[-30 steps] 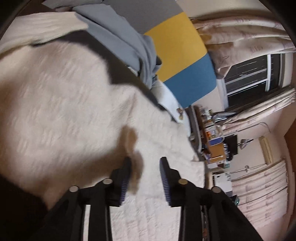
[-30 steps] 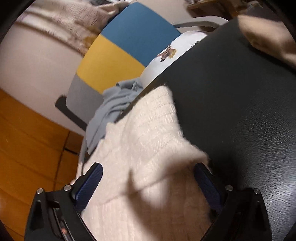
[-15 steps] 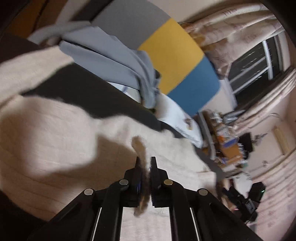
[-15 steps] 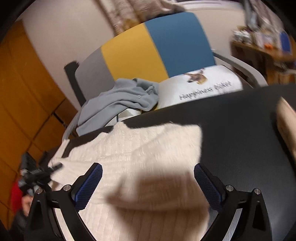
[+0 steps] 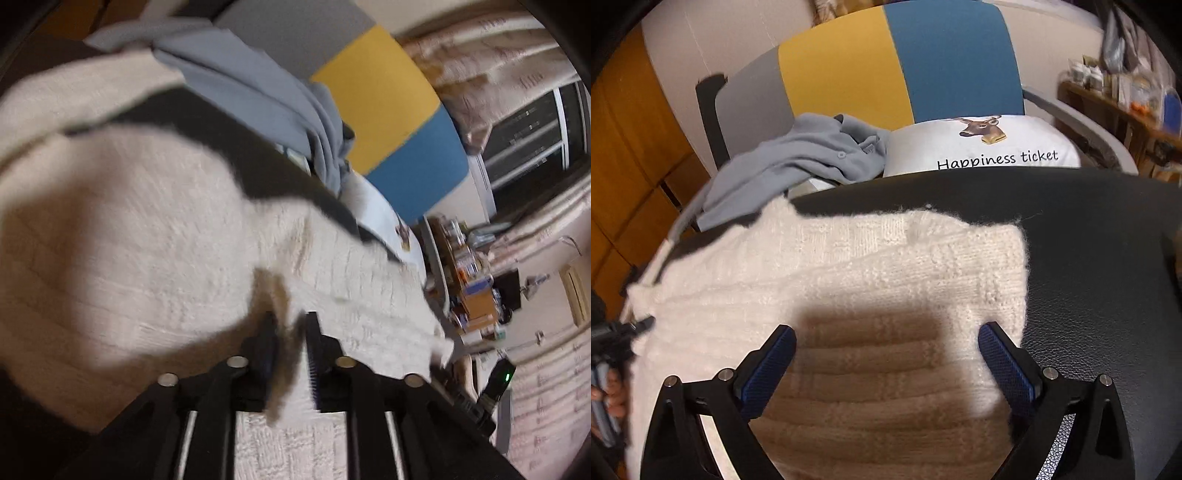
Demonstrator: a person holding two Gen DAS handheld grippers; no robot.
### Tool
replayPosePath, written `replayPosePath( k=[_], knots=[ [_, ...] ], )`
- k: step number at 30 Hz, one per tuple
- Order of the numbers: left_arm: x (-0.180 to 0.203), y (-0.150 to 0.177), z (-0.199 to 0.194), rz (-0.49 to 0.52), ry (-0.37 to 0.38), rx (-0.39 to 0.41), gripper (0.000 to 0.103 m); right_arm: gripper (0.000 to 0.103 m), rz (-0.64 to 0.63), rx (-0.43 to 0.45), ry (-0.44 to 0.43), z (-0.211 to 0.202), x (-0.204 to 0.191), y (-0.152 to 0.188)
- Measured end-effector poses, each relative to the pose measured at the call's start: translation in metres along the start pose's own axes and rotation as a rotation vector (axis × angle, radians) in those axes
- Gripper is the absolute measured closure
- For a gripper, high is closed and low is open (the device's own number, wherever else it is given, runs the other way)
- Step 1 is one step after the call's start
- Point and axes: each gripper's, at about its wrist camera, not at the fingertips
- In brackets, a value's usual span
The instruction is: Fold clothes
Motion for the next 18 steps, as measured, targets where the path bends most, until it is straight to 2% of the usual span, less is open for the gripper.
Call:
replayPosePath(
  k=[3, 6, 8, 11, 14, 16, 18],
  knots=[
    [0.015, 0.003, -0.025, 0.053, -0.026, 0.083, 0.082, 0.000, -0.052, -0.022, 0.056, 0.002, -0.012, 0.000],
    [0.044, 0.012, -0.030, 0.184, -0.039, 0.076, 0.076, 0.000, -0.052, -0.035, 0.083, -0.004, -0.016, -0.003],
    [0.065, 0.026, -0.016, 0.293, -0.073, 0.015, 0.076, 0.000, -0.071, -0.008, 0.092, -0.015, -0.025, -0.001],
    [0.073, 0.047, 0.006, 0.361, -0.130, -0.045, 0.076, 0.000, -0.094, 0.007, 0.078, -0.027, -0.038, 0.008],
    [0.064, 0.072, 0.010, 0.395, -0.142, -0.004, 0.076, 0.000, -0.122, -0.036, 0.089, -0.026, -0.041, 0.025],
    [0.059, 0.080, 0.003, 0.343, -0.099, -0.008, 0.076, 0.000, -0.121, -0.048, 0.094, -0.027, -0.036, 0.038],
    [0.060, 0.088, -0.002, 0.340, -0.095, 0.000, 0.076, 0.000, -0.117, -0.039, 0.091, -0.032, -0.030, 0.051]
  ],
)
Point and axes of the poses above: each gripper's, at about its wrist camera, not at the fingertips, and z roughly the way its jaws point, x to its right, y to its underside, and after that the axes turned 3 degrees about -x, right-handed
